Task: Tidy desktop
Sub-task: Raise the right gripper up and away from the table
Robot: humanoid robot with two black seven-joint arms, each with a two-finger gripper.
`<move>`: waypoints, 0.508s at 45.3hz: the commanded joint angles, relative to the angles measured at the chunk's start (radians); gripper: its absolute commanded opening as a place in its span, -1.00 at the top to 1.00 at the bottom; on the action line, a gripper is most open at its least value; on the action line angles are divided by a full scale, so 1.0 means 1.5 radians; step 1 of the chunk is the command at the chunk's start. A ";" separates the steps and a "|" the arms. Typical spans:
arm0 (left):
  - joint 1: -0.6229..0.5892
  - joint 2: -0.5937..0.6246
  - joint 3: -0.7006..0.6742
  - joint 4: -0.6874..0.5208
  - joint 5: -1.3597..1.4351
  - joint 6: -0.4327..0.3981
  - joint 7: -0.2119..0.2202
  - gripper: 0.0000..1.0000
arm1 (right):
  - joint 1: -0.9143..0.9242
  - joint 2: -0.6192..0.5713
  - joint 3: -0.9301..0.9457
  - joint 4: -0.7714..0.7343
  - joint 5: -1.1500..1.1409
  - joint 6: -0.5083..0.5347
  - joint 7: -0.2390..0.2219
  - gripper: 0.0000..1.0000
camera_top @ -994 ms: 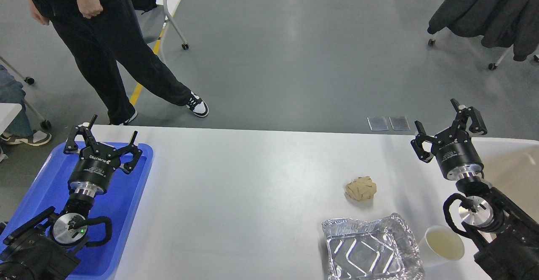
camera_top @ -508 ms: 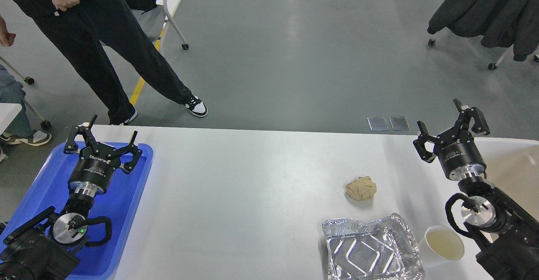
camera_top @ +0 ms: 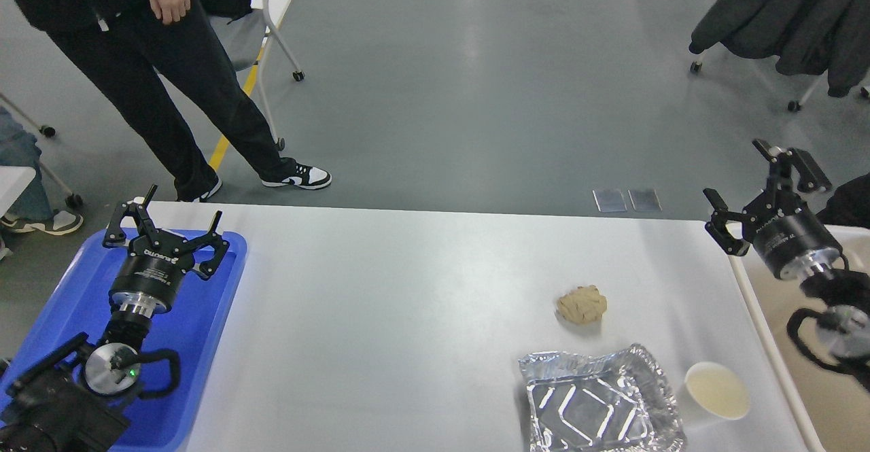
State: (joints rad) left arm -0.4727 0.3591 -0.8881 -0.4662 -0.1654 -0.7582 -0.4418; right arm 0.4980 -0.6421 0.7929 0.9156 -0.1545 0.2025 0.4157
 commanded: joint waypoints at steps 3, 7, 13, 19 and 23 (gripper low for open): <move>0.000 0.000 0.000 0.000 0.000 0.000 0.000 -0.98 | 0.217 -0.240 -0.452 0.083 0.050 0.001 0.004 -1.00; 0.000 0.000 0.000 0.000 0.000 0.000 0.000 -0.98 | 0.314 -0.258 -0.573 0.083 0.056 0.000 0.003 -1.00; 0.000 0.000 0.000 0.000 0.000 -0.001 0.000 -0.98 | 0.433 -0.261 -0.718 0.085 0.050 0.002 0.002 -1.00; 0.000 0.000 0.000 0.000 0.000 -0.001 0.000 -0.98 | 0.560 -0.252 -0.856 0.087 0.048 0.002 0.002 -1.00; 0.000 0.000 0.000 0.000 0.000 -0.001 0.000 -0.98 | 0.634 -0.249 -0.944 0.087 0.052 0.002 0.001 -1.00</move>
State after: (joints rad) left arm -0.4724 0.3589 -0.8881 -0.4665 -0.1654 -0.7581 -0.4419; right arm 1.1226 -0.9892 -0.2188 1.0329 -0.0863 0.2050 0.4188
